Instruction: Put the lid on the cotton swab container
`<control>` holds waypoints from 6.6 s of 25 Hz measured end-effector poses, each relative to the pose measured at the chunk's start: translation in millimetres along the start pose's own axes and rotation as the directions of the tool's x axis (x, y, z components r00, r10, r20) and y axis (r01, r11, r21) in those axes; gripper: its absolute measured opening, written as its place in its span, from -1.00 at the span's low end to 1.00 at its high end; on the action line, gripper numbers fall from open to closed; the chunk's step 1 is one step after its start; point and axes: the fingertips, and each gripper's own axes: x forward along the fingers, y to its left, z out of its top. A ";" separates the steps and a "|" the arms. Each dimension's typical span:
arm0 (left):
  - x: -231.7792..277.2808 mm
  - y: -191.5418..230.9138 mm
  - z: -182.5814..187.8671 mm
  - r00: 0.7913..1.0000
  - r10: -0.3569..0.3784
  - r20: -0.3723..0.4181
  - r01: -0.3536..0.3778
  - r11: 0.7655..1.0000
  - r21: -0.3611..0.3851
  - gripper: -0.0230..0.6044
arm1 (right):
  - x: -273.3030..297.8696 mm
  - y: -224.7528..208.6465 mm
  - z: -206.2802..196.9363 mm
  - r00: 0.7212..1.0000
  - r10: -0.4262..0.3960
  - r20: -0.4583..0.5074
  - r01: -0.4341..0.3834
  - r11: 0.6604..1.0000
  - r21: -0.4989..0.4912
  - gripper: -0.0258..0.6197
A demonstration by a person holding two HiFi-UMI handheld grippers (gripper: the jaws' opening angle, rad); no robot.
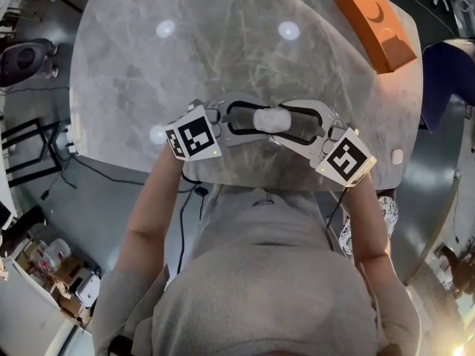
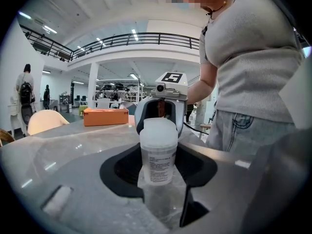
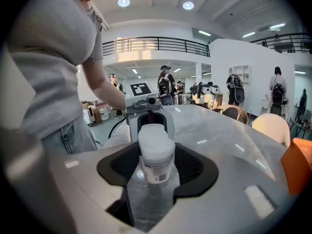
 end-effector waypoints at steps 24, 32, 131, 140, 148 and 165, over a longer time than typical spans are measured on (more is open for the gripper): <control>18.2 -3.3 -35.8 0.994 -0.066 -0.088 0.065 0.998 -0.017 -0.28 | 10.5 1.2 -31.9 1.000 -0.005 -0.013 0.005 0.999 0.042 -0.21; 20.7 -2.3 -37.2 0.993 -0.046 -0.108 0.044 0.999 -0.022 -0.24 | 9.9 2.0 -35.1 1.000 -0.012 0.000 0.012 0.999 0.032 -0.21; -36.5 -202.2 136.7 0.616 0.737 0.277 -0.727 0.668 -0.159 -0.93 | -139.2 203.8 71.8 0.743 -0.495 0.451 0.451 0.868 0.208 -0.92; -23.1 -248.1 150.4 0.601 0.746 0.286 -0.741 0.654 -0.151 -0.93 | -160.2 246.7 71.1 0.734 -0.493 0.467 0.450 0.868 0.208 -0.92; -27.3 -273.2 154.2 0.606 0.746 0.275 -0.736 0.657 -0.161 -0.93 | -163.6 271.9 78.4 0.733 -0.497 0.464 0.453 0.866 0.213 -0.92; -46.6 -283.4 142.9 0.668 0.689 0.280 -0.686 0.716 -0.128 -0.93 | -141.3 288.1 93.4 0.717 -0.547 0.432 0.500 0.836 0.227 -0.92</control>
